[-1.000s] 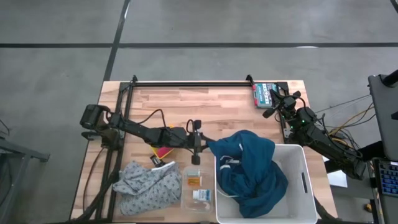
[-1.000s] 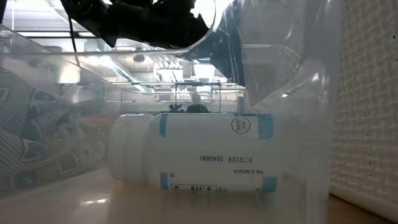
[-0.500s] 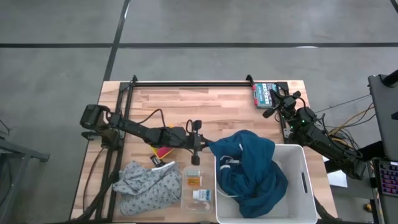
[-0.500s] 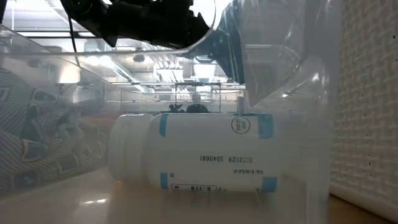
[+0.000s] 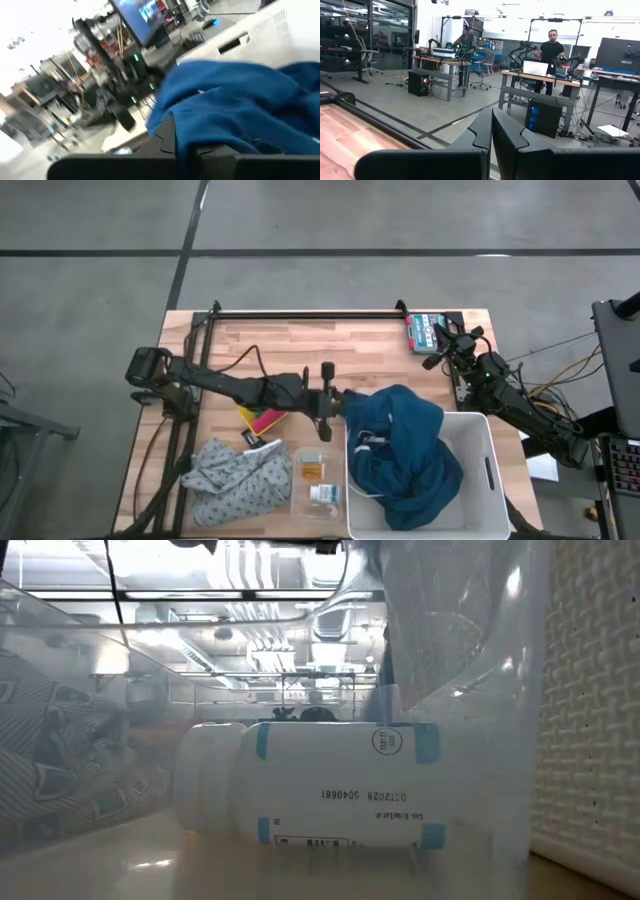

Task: Pick & Place Medicine items
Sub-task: Put the blue patient gown into the white laundry bin

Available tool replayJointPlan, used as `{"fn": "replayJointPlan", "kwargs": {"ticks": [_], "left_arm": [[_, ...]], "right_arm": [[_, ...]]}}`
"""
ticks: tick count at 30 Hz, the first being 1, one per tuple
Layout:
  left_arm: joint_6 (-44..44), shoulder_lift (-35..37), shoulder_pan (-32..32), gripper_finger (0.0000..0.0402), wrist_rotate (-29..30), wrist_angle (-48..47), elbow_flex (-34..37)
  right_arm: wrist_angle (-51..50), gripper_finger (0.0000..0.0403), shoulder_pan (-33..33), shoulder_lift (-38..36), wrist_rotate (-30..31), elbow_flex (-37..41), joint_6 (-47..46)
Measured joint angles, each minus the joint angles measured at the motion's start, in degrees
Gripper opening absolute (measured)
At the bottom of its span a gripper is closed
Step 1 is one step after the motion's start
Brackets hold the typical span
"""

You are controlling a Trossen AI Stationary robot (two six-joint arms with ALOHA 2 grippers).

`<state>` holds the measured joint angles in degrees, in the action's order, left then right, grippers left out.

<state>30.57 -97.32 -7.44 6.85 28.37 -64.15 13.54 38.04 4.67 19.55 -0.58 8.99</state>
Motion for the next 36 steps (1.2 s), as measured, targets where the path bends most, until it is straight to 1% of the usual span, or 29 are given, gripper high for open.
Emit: {"fn": "replayJointPlan", "kwargs": {"ticks": [3, 8, 11, 15, 18, 22, 25, 28, 33, 36], "left_arm": [[4.4, 0.0, 0.0, 0.0003, -0.3, -4.7, -5.5], [9.9, 0.0, 0.0, 0.0003, -3.9, -11.2, -14.3], [11.3, 0.0, 0.0, 0.0003, -6.4, -12.9, -18.7], [10.6, 0.0, 0.0, 0.0003, -11.2, -14.1, -23.2], [8.2, 0.0, 0.0, 0.0003, -16.0, -14.2, -25.2], [9.0, -0.1, 0.0, 0.0003, -23.0, -14.0, -27.4], [8.6, -0.1, -0.1, 0.0003, -26.1, -13.5, -29.1], [8.4, -0.1, -0.3, 0.0003, -27.4, -13.2, -30.0], [8.1, -0.9, -1.1, 0.0003, -27.5, -13.1, -31.8], [7.5, -3.1, -1.3, 0.0003, -27.5, -13.1, -33.5]], "right_arm": [[0.0, 0.0008, 0.0, 0.0, 0.0, 0.0, 0.0], [0.0, 0.0008, 0.0, 0.0, 0.0, 0.0, 0.0], [0.0, 0.0008, 0.0, 0.0, 0.0, 0.0, 0.0], [0.0, 0.0008, 0.0, 0.0, 0.0, 0.0, 0.0], [0.0, 0.0008, 0.0, 0.0, 0.0, 0.0, 0.0], [0.0, 0.0008, 0.0, 0.0, 0.0, 0.0, 0.0], [0.0, 0.0008, 0.0, 0.0, 0.0, 0.0, 0.0], [0.0, 0.0008, 0.0, 0.0, 0.0, 0.0, 0.0], [0.0, 0.0008, 0.0, 0.0, 0.0, 0.0, 0.0], [0.0, 0.0008, 0.0, 0.0, 0.0, 0.0, 0.0]]}}
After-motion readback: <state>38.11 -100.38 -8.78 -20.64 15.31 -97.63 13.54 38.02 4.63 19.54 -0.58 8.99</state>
